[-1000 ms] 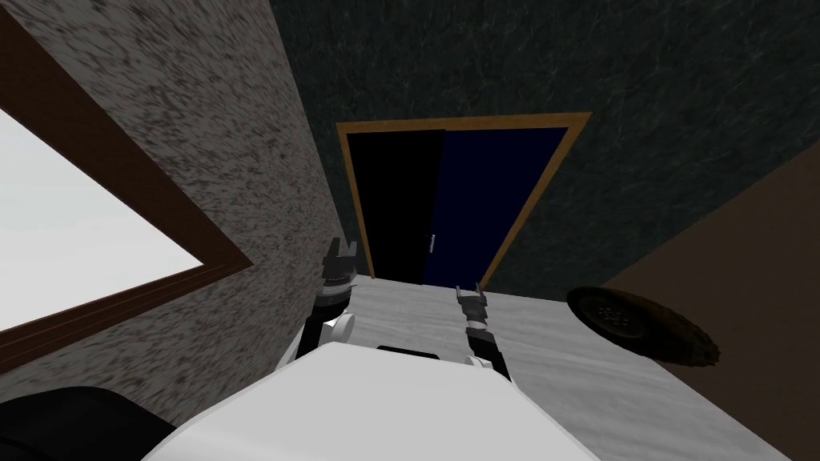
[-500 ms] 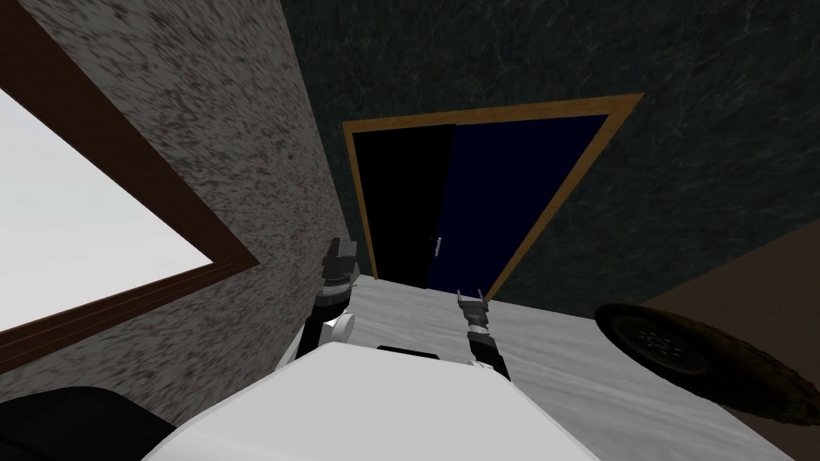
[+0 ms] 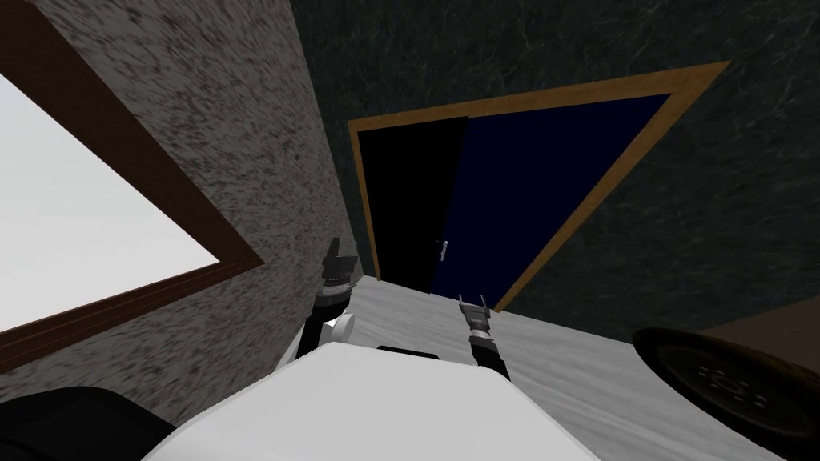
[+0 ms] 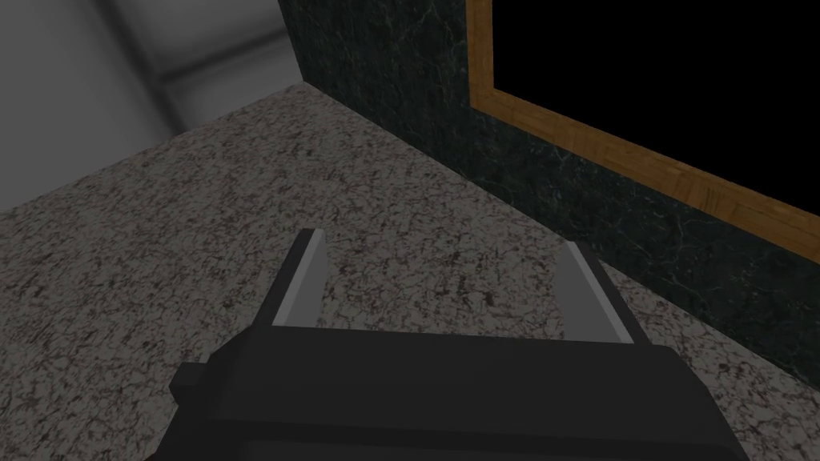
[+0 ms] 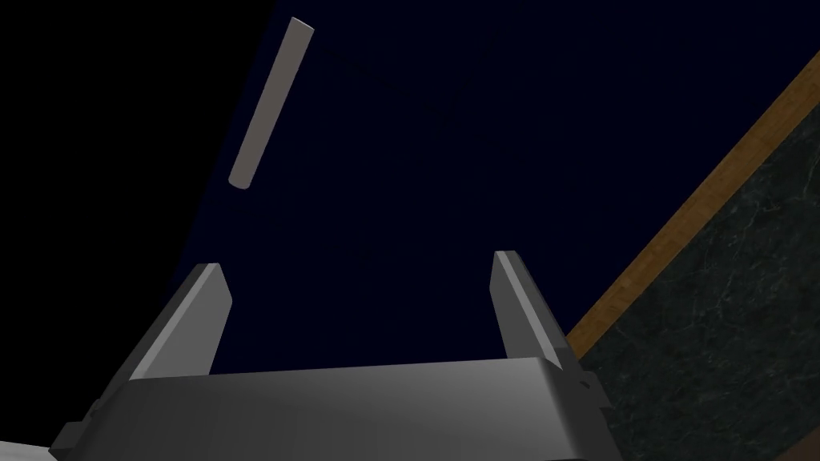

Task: Pull the door open

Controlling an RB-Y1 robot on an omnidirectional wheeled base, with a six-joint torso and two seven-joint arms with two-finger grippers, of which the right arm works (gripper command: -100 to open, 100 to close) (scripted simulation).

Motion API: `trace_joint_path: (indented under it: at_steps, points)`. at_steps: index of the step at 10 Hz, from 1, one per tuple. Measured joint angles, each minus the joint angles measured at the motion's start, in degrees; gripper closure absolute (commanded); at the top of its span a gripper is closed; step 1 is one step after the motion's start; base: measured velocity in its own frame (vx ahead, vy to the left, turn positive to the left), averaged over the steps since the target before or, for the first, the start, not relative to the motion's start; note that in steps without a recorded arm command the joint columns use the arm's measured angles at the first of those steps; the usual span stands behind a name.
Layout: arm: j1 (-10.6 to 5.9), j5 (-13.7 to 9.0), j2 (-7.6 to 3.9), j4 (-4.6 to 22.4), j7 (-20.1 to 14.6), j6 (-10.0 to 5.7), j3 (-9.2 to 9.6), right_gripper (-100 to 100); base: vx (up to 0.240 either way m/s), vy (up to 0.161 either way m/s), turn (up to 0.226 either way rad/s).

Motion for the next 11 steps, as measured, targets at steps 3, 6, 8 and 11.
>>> trace_joint_path:
  at_steps: [3,6,8,11]
  points:
    - [-0.72,-2.0,-0.82,3.5,-4.6,-1.06,0.12,-100,0.106,-0.009,0.1]
    - [-1.59,-3.9,-1.35,6.9,-8.7,-2.03,0.26,-100,0.103,-0.002,0.109]
    - [-2.46,-5.1,-1.84,9.6,-11.6,-3.01,0.37,-100,0.103,-0.011,0.101]
    - [-3.62,-6.8,-2.47,13.1,-15.5,-3.99,0.42,-100,0.104,-0.018,0.087]
